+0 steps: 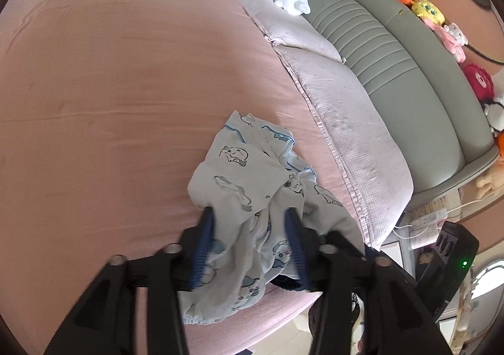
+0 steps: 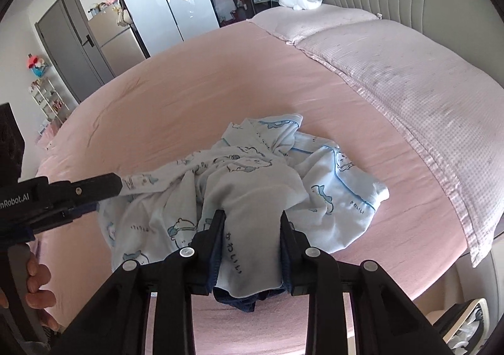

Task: Fold clothes
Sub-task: 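Lift the garment with both grippers, pulling it off the navy item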

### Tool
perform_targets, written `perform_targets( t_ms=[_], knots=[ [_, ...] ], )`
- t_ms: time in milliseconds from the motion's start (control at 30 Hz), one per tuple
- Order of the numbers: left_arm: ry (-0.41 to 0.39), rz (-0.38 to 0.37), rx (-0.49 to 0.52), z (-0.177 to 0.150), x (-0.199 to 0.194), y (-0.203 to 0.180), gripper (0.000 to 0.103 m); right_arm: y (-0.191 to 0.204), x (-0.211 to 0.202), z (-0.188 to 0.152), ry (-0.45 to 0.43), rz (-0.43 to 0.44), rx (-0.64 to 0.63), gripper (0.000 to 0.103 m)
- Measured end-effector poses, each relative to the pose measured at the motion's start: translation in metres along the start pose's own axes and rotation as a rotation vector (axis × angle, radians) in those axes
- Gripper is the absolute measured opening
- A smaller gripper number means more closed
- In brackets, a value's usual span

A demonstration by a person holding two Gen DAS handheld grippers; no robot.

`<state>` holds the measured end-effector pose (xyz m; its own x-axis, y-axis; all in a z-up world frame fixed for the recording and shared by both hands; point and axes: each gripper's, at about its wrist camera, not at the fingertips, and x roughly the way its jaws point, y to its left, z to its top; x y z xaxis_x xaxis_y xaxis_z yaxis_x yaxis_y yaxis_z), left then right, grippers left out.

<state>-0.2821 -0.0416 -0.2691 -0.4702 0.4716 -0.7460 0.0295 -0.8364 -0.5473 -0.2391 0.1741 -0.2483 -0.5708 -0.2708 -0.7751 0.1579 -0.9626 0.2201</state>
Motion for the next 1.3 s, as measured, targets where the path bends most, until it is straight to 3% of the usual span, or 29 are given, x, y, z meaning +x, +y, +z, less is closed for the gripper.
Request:
perform_targets(
  t_ms=[33, 200, 367, 600, 733, 1000, 1067, 1133, 1200, 1300],
  knots=[
    [0.010, -0.004, -0.018, 0.000, 0.001, 0.002, 0.093, 0.000, -0.003, 0.001, -0.010, 0.006, 0.003, 0.029],
    [0.130, -0.121, -0.136, -0.005, 0.018, 0.021, 0.096, -0.007, -0.003, 0.014, 0.002, 0.008, 0.000, 0.029],
    [0.176, -0.007, -0.158, -0.013, 0.030, 0.035, 0.095, -0.010, 0.003, 0.013, 0.023, 0.011, 0.033, 0.028],
    [0.221, -0.016, -0.168, -0.025, 0.040, 0.041, 0.095, -0.020, 0.018, 0.007, 0.067, 0.059, 0.152, 0.028],
    [0.266, 0.041, -0.135, -0.037, 0.056, 0.041, 0.095, -0.018, 0.023, 0.004, 0.069, 0.046, 0.150, 0.028],
    [0.277, 0.117, 0.001, -0.048, 0.063, 0.028, 0.095, -0.013, 0.033, 0.002, 0.101, 0.045, 0.131, 0.028],
    [0.279, 0.129, 0.023, -0.049, 0.062, 0.026, 0.085, -0.016, 0.036, 0.000, 0.105, 0.062, 0.153, 0.028],
    [0.279, 0.130, 0.027, -0.049, 0.060, 0.025, 0.058, -0.018, 0.038, -0.002, 0.108, 0.077, 0.172, 0.028],
    [0.276, 0.114, 0.006, -0.049, 0.055, 0.027, 0.044, -0.016, 0.039, -0.004, 0.111, 0.067, 0.160, 0.028],
    [0.273, 0.091, -0.026, -0.048, 0.048, 0.029, 0.030, -0.011, 0.040, -0.007, 0.113, 0.044, 0.140, 0.023]
  ],
)
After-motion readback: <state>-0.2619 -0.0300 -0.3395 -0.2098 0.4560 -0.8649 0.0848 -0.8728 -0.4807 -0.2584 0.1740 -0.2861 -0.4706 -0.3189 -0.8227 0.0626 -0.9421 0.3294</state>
